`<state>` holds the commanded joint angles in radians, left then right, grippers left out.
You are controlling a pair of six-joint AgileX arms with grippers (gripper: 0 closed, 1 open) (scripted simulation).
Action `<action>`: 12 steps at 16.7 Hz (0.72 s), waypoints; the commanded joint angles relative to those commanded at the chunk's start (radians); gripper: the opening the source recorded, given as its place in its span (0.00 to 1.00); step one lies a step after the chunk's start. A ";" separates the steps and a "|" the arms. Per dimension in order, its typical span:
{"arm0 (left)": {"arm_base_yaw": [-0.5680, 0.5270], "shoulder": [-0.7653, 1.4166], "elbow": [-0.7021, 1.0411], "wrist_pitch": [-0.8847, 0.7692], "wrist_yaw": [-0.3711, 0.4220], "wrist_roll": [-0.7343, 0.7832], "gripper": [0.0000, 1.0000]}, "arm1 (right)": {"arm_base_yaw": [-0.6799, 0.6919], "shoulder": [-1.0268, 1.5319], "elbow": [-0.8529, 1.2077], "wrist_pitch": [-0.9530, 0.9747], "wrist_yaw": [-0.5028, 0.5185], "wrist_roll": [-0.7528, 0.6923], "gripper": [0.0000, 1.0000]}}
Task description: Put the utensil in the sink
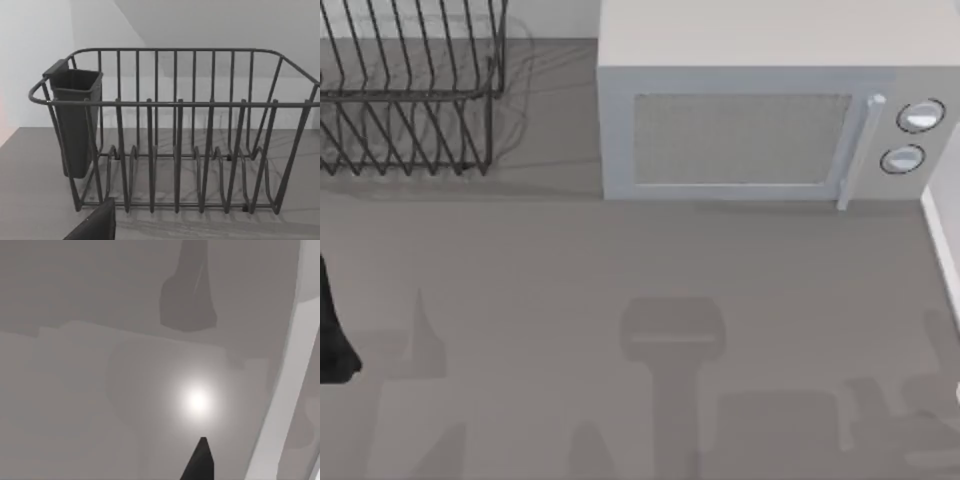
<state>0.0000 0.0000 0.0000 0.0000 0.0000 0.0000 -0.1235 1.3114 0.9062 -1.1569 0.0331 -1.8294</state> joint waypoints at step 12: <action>0.000 0.000 0.000 0.000 0.000 0.000 1.00 | -0.019 0.397 0.469 -0.167 0.001 -0.034 0.00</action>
<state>0.0000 0.0000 0.0000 0.0000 0.0000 0.0000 -0.1425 1.7085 1.3754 -1.3236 0.0339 -1.8636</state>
